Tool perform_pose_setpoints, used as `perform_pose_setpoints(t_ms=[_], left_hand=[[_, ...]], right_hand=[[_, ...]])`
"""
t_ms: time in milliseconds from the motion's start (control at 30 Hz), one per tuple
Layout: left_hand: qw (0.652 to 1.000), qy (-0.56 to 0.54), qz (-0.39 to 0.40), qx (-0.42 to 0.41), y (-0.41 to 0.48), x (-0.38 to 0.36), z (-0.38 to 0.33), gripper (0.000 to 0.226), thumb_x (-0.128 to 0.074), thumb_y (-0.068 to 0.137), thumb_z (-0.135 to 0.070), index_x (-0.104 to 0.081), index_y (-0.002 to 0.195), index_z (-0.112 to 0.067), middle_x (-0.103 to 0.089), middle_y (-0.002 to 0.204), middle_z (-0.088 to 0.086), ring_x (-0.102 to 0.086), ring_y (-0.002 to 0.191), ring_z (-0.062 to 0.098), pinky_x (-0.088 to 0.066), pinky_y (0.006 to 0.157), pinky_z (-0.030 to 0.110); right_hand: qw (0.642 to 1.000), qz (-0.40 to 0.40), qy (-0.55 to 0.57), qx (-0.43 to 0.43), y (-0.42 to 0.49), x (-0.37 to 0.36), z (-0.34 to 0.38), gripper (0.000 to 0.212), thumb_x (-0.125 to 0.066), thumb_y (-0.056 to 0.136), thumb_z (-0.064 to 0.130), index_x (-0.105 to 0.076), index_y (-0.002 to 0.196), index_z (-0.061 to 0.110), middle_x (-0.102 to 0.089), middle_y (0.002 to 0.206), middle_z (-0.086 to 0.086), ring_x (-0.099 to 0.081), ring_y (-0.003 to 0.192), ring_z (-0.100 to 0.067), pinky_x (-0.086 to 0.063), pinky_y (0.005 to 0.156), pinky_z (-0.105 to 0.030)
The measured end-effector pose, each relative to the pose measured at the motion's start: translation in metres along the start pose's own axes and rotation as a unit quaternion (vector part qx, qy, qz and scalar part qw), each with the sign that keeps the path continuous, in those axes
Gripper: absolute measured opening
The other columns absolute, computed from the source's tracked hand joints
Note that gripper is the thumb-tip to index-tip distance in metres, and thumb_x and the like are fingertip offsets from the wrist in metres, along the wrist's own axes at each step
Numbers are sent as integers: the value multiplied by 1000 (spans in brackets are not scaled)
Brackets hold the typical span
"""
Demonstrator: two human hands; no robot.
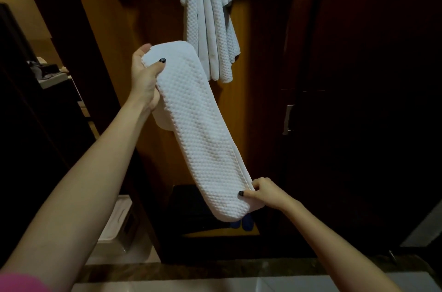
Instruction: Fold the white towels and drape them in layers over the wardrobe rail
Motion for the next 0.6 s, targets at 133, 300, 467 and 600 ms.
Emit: perform_pose_setpoints(t_ms=[133, 300, 467, 600], left_hand=[[1000, -5, -1, 1, 2, -1, 0, 44, -49, 90, 11, -39, 126, -13, -50, 111, 4, -58, 95, 13, -54, 72, 22], [1000, -16, 2, 0, 3, -1, 1, 43, -49, 90, 11, -39, 126, -12, -50, 111, 5, -57, 96, 14, -55, 75, 24], [999, -46, 15, 23, 1, 0, 2, 43, -47, 91, 11, -41, 126, -12, -49, 117, 9, -58, 99, 17, -55, 76, 25], [992, -103, 66, 43, -5, 0, 1, 43, -46, 89, 12, -42, 125, -11, -52, 116, 11, -62, 96, 18, -56, 77, 30]], right_hand=[[996, 11, 78, -27, -3, -5, -9, 47, -67, 80, 53, -51, 61, 13, -47, 61, -1, -43, 56, -12, -29, 53, -29], [998, 41, 7, -46, -11, -11, -13, 50, -63, 89, 46, -43, 57, 13, -40, 55, 0, -32, 44, -9, -21, 44, -23], [997, -7, 67, -49, -11, -7, -21, 20, -71, 84, 27, -67, 91, 8, -67, 86, 0, -60, 75, -10, -47, 63, -31], [994, -45, 103, -4, -1, 12, 13, 58, -79, 78, 36, -43, 123, 25, -60, 110, -3, -59, 101, -19, -48, 80, -32]])
Point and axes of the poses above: each hand's wrist, its own y-axis towards the middle knuckle, its own x-axis out of the back of the hand, z = x × y, the point moved 1 cm from there along y, towards the middle knuckle
